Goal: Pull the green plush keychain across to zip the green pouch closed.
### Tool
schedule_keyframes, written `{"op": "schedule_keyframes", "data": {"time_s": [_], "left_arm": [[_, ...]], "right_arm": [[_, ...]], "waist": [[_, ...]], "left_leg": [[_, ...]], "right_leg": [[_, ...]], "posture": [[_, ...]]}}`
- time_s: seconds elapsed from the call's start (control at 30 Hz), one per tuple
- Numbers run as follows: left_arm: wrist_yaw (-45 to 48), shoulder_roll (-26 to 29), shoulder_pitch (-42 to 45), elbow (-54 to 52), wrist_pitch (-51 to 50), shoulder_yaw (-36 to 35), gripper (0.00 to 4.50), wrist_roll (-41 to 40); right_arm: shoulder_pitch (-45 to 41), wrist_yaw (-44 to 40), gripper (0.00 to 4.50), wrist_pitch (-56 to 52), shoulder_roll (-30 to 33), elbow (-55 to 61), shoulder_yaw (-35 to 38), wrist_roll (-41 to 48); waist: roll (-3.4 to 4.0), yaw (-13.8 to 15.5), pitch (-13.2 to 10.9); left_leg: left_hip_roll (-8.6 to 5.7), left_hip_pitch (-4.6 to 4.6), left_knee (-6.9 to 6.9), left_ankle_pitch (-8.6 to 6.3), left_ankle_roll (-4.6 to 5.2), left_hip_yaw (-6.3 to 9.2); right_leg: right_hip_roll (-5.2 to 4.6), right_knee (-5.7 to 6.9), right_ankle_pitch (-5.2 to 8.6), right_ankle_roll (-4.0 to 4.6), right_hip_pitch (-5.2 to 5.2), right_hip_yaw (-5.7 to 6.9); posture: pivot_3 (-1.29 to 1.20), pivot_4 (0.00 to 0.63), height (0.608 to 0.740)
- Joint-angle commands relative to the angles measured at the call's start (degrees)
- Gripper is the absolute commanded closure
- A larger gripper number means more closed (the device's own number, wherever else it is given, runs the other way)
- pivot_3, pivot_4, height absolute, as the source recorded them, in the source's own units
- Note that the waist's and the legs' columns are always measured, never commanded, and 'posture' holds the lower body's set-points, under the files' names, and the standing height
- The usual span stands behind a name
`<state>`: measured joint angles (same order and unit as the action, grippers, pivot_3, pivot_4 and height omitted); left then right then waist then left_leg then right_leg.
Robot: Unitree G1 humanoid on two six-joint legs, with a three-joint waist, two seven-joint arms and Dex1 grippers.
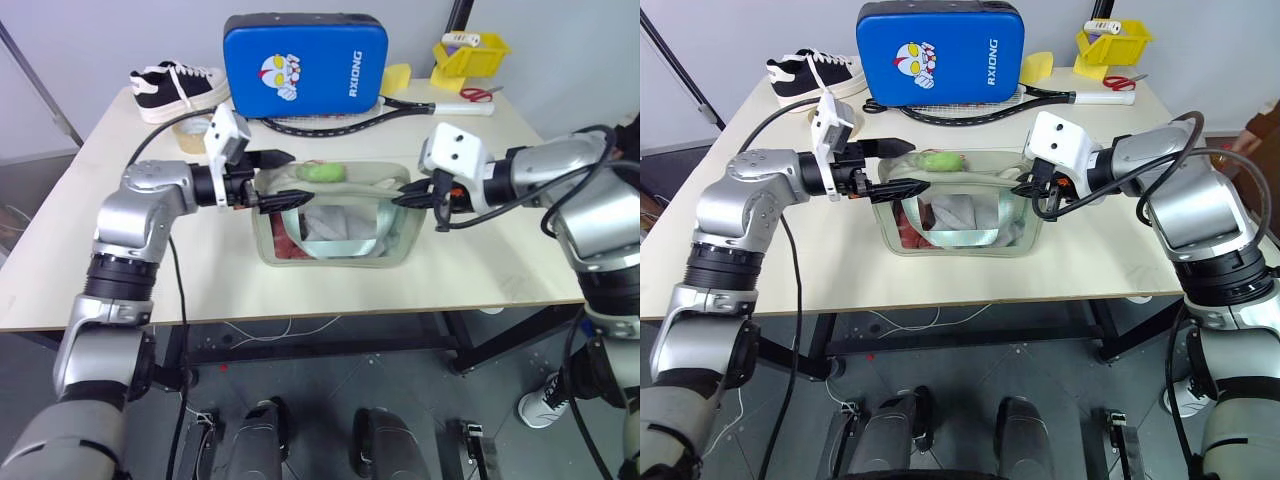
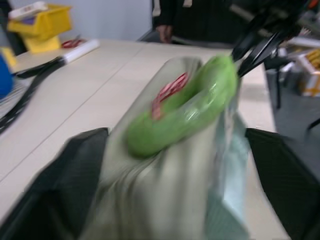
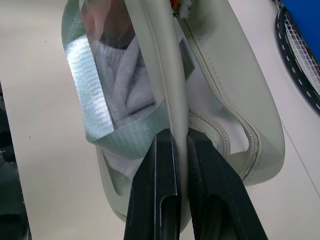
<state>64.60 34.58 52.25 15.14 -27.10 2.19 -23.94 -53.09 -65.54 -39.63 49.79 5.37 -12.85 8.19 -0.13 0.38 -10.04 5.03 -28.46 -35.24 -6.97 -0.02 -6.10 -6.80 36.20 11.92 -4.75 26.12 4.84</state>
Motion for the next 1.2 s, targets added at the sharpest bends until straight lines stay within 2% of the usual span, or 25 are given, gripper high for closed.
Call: {"op": "schedule_keyframes", "data": {"time_s": [0.03,0.13,0.23,0.4,0.43,0.5,0.63,0.7,0.73,0.93,0.97,1.03,1.2], "left_arm": [[2.2,4.0,-1.6,-2.6,1.3,-2.8,0.07,-0.1],[4.2,7.0,-5.4,-3.5,3.2,-1.3,0.07,1.9],[5.4,7.5,-8.5,-5.3,4.2,-0.1,1.41,2.5],[2.9,5.9,-9.1,-5.5,4.4,-0.5,4.09,3.4],[2.0,5.7,-8.9,-5.4,4.3,-0.3,4.49,4.0],[1.2,5.4,-8.9,-5.5,4.3,-0.1,4.50,4.7],[0.3,4.9,-9.5,-6.3,4.2,-0.4,4.50,4.9],[0.1,4.8,-9.8,-6.9,4.0,-0.5,4.50,4.9],[0.0,4.7,-9.9,-7.1,3.8,-0.5,4.50,4.8],[-0.6,4.6,-10.4,-8.3,2.7,-0.8,4.50,4.3],[-0.6,4.6,-10.6,-8.6,2.5,-1.0,4.50,4.2],[-1.0,4.7,-10.8,-9.0,2.1,-1.2,4.50,4.2],[-1.4,4.8,-11.0,-9.2,1.7,-1.5,4.50,4.0]], "right_arm": [[-1.5,1.0,4.50,0.1,0.1,1.5,2.6,0.6],[-1.4,1.3,4.50,0.2,-0.2,1.2,2.7,0.8],[-1.6,1.6,4.50,0.4,-0.6,0.7,2.6,0.8],[-2.2,1.6,4.50,-0.8,-0.9,0.4,2.8,1.3],[-2.2,1.2,4.12,-1.9,-0.7,0.7,3.0,1.9],[-2.3,0.7,3.41,-3.1,-0.3,1.2,3.7,2.9],[-4.2,-0.8,1.27,-4.6,-0.9,2.8,9.9,10.0],[-6.4,0.0,0.20,-5.4,-2.6,3.2,10.8,12.3],[-7.3,0.5,0.09,-5.7,-3.5,3.4,10.3,12.7],[-13.7,5.6,0.09,-1.9,-12.8,-6.4,-1.6,3.7],[-14.6,6.3,0.31,-1.0,-13.8,-8.6,-3.1,2.0],[-15.7,6.2,0.99,-0.1,-14.6,-11.0,-3.9,0.8],[-16.8,4.8,3.58,-2.2,-13.2,-11.3,-0.8,2.6]], "waist": [[0.00,0.1,0.0],[0.00,0.1,0.0],[0.01,0.3,0.0],[-0.02,0.4,0.0],[-0.02,0.4,0.0],[-0.02,0.4,0.0],[-0.02,0.4,0.0],[-0.02,0.3,0.0],[-0.02,0.3,0.0],[-0.01,0.0,0.0],[-0.01,0.1,0.0],[-0.01,0.4,0.0],[-0.02,0.3,0.0]], "left_leg": [[0.00,0.00,0.00,-0.02,-0.04,0.00],[0.00,0.01,0.00,-0.03,-0.05,0.00],[0.00,0.01,0.01,-0.04,-0.07,0.00],[0.00,-0.03,-0.02,-0.05,-0.07,-0.01],[0.00,-0.04,-0.01,-0.05,-0.07,-0.02],[0.00,-0.04,0.01,-0.04,-0.06,-0.02],[0.00,-0.03,0.00,-0.04,-0.06,-0.02],[0.00,-0.03,-0.01,-0.04,-0.06,-0.01],[0.00,-0.02,-0.01,-0.04,-0.06,-0.01],[0.02,0.04,0.03,-0.04,-0.06,-0.01],[0.02,0.01,0.03,-0.04,-0.06,-0.02],[0.01,-0.07,0.01,-0.04,-0.06,-0.02],[-0.01,-0.15,-0.03,-0.03,-0.05,-0.04]], "right_leg": [[0.00,0.00,0.00,0.00,0.00,0.00],[-0.01,-0.02,0.01,0.01,0.00,0.00],[-0.01,-0.05,0.01,0.02,-0.01,0.00],[-0.03,-0.09,0.01,0.03,0.05,0.00],[-0.04,-0.09,0.01,0.03,-0.01,0.00],[-0.03,-0.07,0.01,0.03,0.01,0.00],[-0.03,-0.05,0.00,0.02,-0.01,0.00],[-0.03,-0.05,0.00,0.02,-0.02,0.00],[-0.03,-0.05,0.00,0.02,-0.02,0.00],[-0.02,-0.04,0.00,0.02,-0.03,0.00],[-0.02,-0.04,0.00,0.02,-0.02,0.00],[-0.02,-0.04,0.00,0.02,0.03,0.01],[-0.02,-0.04,-0.01,-0.01,0.06,0.00]], "posture": [[0.00,0.150,0.723],[0.00,0.150,0.723],[0.00,0.150,0.723],[0.00,0.150,0.723],[0.00,0.150,0.723],[0.00,0.150,0.723],[0.00,0.150,0.723],[0.00,0.150,0.723],[0.00,0.150,0.723],[0.00,0.150,0.723],[0.00,0.150,0.723],[0.00,0.150,0.723],[0.00,0.150,0.723]]}}
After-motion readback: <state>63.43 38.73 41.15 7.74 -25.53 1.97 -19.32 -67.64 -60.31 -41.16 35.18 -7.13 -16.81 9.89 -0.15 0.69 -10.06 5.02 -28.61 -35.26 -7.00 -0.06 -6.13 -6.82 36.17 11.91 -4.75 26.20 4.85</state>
